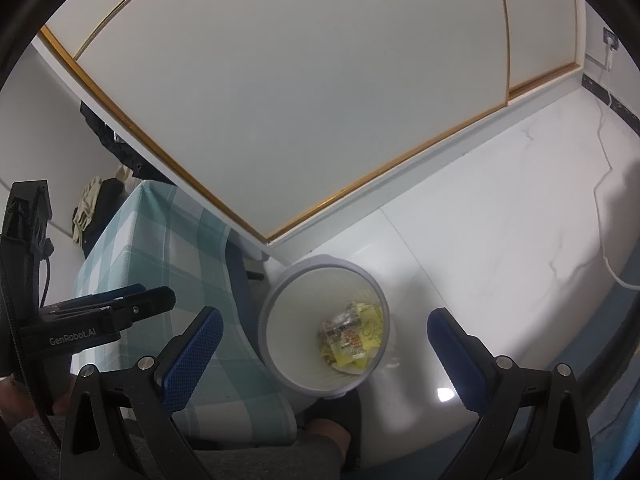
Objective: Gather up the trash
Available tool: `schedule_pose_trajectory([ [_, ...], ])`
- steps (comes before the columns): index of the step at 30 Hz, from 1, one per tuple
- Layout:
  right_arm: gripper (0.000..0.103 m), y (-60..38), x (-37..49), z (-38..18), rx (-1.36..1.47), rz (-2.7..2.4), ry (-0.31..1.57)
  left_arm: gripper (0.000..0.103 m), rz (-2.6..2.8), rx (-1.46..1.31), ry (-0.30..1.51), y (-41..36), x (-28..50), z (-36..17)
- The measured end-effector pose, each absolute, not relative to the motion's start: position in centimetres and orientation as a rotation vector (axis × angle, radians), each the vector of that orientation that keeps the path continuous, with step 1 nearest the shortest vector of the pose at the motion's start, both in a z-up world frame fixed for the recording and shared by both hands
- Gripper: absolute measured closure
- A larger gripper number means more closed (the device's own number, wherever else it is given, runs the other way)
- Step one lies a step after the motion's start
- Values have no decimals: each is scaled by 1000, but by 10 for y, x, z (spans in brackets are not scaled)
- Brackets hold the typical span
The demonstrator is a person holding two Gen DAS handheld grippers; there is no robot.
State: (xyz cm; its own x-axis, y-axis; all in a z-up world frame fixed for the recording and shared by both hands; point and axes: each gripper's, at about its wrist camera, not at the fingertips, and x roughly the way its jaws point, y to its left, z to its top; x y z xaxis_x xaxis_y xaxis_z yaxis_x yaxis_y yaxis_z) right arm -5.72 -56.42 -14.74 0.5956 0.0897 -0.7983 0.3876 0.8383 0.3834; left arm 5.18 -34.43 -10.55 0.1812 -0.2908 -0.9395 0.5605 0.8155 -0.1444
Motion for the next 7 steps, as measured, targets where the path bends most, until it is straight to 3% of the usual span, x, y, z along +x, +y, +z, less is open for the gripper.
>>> schedule_pose_trajectory([
  [7,0,-559,-61,-137,542,-199,918,37,-594,234,1195,-334,53,-99],
])
